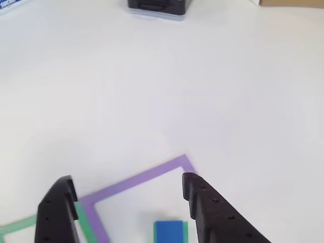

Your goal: Tower of hanoi

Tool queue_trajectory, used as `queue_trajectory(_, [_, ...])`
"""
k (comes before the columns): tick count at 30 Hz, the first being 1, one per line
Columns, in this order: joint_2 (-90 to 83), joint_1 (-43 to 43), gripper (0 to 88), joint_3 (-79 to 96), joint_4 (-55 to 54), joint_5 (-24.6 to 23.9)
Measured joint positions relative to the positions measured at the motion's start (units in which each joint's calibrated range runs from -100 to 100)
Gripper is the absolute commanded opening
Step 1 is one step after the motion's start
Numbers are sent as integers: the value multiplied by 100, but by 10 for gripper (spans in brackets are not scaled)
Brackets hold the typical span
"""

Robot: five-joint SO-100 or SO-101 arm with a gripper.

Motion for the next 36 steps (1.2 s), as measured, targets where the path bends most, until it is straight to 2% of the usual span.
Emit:
queue_trajectory(4, [-369,-369,0,-1738,2833,0])
queue_trajectory(6, [-621,-573,0,-2288,3823,0])
queue_trajectory(8, [-907,-816,0,-2589,4440,0])
queue_trajectory(14, [-1444,-1331,0,-3544,5888,-391])
queue_trajectory(15, [-1520,-1399,0,-3596,6047,-528])
queue_trajectory(18, [-1738,-1681,12,-3553,6189,-528])
queue_trajectory(22, [-2015,-1720,142,-3028,6047,-352])
queue_trajectory(25, [-2250,-1701,246,-2073,5374,-117])
queue_trajectory(31, [-2645,-1701,308,525,3063,0])
queue_trajectory(36, [-2477,-1701,304,2151,815,0])
